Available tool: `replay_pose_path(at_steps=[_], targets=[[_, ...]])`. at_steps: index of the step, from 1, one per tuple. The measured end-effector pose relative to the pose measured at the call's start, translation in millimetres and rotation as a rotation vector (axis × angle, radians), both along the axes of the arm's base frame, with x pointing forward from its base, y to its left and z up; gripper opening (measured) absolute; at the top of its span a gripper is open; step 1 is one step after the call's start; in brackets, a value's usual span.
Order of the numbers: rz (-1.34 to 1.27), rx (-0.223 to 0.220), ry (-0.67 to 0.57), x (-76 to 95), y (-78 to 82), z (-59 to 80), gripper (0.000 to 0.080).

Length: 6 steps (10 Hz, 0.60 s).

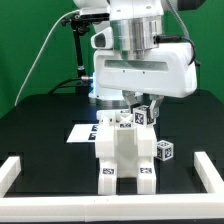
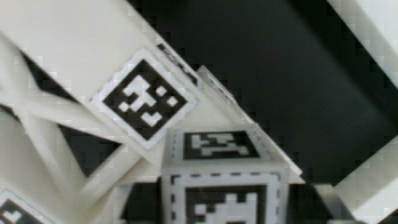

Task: Assemble chair

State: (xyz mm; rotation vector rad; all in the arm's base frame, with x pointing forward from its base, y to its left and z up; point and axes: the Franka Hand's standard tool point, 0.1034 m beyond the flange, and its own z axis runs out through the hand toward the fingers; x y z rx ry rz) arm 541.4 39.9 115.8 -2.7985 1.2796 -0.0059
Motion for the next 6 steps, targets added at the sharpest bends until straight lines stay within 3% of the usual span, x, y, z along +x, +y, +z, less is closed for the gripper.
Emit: replay_pose_path(at_steps=[3, 5, 6], targets=[[-0.370, 0.011, -0.015, 2.8, 4.6, -0.2, 0.0284], [-0.671, 0.056, -0.089, 8.2, 7.1, 0.6, 0.0284], [-0.699, 0.063, -0.085, 8.3, 8.3, 0.7, 0.0284]])
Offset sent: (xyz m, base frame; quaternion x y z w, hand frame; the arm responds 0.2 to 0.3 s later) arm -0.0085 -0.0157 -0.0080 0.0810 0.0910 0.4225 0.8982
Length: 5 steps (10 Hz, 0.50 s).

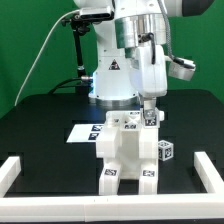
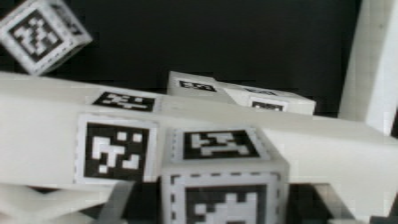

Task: Assemble chair

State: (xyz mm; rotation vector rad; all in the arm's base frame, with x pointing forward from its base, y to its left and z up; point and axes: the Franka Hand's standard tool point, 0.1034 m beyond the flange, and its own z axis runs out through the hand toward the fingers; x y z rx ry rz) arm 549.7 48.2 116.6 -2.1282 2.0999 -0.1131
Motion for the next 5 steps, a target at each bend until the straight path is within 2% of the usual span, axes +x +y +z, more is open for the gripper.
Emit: replay_pose_path(at_steps=[1, 2, 3, 4, 5], targets=[[0.013, -0.002, 0.000, -0.1, 0.1, -0.3, 0.0331], [0.036, -0.006, -0.001, -0.3, 0.2, -0.7, 0.0468], [0.041, -0.007, -0.001, -0.4, 0.3, -1.0, 0.0468], [0.094, -0.016, -0.003, -0.4, 0.2, -1.1, 0.0603], [0.300, -0.046, -0.009, 0.8, -3.0, 0.0, 0.0603]])
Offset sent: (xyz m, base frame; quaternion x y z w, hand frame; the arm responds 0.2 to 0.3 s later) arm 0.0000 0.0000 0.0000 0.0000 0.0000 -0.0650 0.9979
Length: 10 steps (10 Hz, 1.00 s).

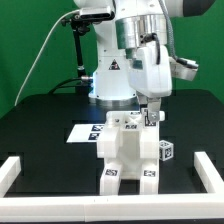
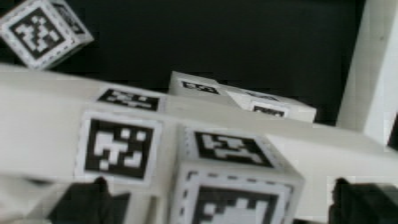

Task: Assemble chair

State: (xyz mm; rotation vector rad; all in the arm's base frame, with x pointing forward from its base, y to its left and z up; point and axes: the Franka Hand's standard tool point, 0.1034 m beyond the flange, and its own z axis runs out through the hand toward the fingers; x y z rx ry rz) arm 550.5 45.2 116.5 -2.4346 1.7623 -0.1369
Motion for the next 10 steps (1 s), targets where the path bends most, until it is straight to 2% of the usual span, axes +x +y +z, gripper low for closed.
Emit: replay_pose_path(at_steps=[1, 3, 6, 7, 8, 9, 10], targets=[[0.206, -0.026, 0.004, 1.1, 3.2, 0.9, 0.0643], [0.447, -0.043, 0.027, -6.9, 16.3, -3.5, 0.0648], [0.698, -0.078, 0.013, -6.2, 13.2, -3.6, 0.0649], [0.971, -0.120, 0.021, 0.2, 9.3, -2.6, 0.0649], [1.048, -0.129, 0.020, 5.7, 6.5, -2.5, 0.0649], [1.012, -0.127, 0.020, 4.9, 7.3, -3.4, 0.0649], [1.003, -0.127, 0.022, 4.8, 7.3, -3.7, 0.0558]])
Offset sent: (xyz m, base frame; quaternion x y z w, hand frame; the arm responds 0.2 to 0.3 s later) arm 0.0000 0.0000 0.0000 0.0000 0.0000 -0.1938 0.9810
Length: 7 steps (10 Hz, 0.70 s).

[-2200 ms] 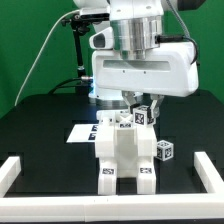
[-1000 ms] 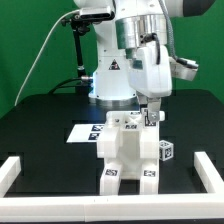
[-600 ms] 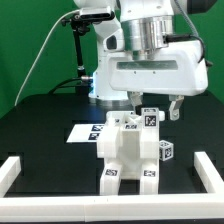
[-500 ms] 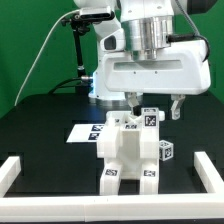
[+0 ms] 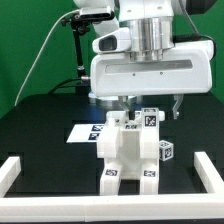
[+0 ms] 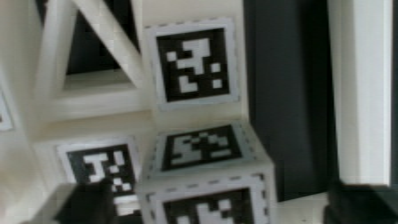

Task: Assemble chair

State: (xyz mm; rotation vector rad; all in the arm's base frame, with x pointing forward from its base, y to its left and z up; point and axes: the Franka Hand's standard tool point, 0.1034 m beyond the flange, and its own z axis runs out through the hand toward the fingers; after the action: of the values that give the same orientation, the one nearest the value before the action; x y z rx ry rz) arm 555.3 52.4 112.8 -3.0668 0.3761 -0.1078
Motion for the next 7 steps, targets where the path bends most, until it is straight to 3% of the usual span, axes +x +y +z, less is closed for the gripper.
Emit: replay_pose_path(at_steps=[1, 2, 3, 7], targets=[[-0.013, 0.001, 0.001, 0.0, -0.2, -0.2, 0.0558], [-0.082, 0.007, 0.004, -0.1, 0.1, -0.4, 0.0357], [-0.152, 0.012, 0.007, -0.1, 0.2, -0.5, 0.0282], [-0.469, 0.036, -0.001, 2.0, -1.4, -1.0, 0.0282]])
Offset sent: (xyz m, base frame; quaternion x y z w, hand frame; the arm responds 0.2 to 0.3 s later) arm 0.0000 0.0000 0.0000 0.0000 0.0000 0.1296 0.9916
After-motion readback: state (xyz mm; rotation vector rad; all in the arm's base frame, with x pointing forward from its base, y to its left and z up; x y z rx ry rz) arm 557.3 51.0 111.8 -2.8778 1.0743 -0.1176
